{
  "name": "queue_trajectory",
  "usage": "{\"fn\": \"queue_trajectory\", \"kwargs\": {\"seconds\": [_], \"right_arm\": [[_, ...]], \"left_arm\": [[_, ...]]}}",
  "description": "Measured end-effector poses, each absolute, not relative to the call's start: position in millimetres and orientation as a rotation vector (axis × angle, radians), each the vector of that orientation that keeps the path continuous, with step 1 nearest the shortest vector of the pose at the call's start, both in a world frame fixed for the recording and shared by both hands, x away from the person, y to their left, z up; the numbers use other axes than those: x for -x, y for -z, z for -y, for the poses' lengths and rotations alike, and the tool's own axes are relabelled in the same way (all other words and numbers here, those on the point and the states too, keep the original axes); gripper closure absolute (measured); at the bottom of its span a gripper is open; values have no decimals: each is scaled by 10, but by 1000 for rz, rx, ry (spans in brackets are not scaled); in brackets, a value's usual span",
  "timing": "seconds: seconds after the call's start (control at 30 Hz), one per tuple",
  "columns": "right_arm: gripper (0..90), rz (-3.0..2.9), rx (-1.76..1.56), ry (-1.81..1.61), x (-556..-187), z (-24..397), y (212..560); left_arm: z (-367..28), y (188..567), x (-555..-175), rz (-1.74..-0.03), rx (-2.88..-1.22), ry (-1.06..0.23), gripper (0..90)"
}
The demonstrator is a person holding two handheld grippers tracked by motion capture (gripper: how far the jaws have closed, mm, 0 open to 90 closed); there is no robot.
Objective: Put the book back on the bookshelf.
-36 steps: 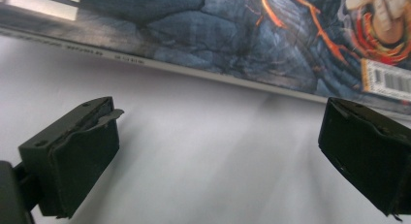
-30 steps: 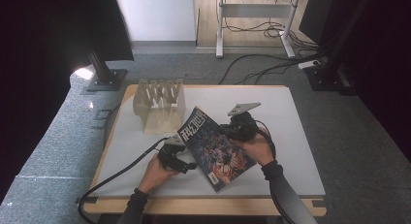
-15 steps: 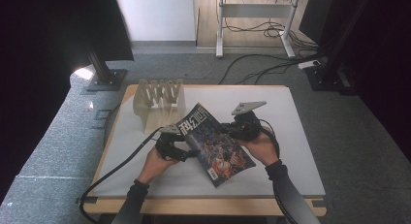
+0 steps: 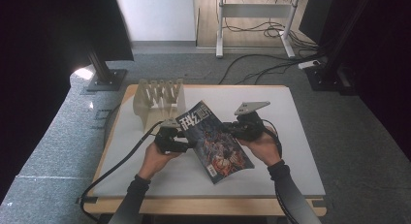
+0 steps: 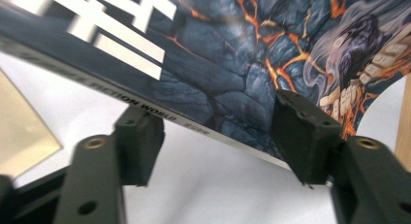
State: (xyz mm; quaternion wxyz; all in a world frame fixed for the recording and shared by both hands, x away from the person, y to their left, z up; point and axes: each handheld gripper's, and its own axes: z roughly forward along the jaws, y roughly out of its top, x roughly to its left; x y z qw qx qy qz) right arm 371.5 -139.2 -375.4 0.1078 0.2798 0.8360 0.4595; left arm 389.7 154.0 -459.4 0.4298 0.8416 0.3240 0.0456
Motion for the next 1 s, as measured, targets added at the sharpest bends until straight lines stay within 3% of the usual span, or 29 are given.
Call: {"fn": "queue_trajectory", "kwargs": {"seconds": [0.13,0.2,0.4,1.0], "right_arm": [[812,-2462,-818,-1349,-3716,1385,3757],[811,-2466,-821,-1336,-3721,1390,3755],[812,-2452,-828,-1337,-3731,1420,3764],[814,-2383,-823,-1300,-3742,1492,3737]], "left_arm": [[-1539,4601,-3918,-819,-2100,-93,416],[-1569,4555,-3922,-818,-2087,-71,503],[-1613,4383,-3896,-792,-2065,-81,609],[-1592,3829,-3693,-686,-2114,-325,746]]}}
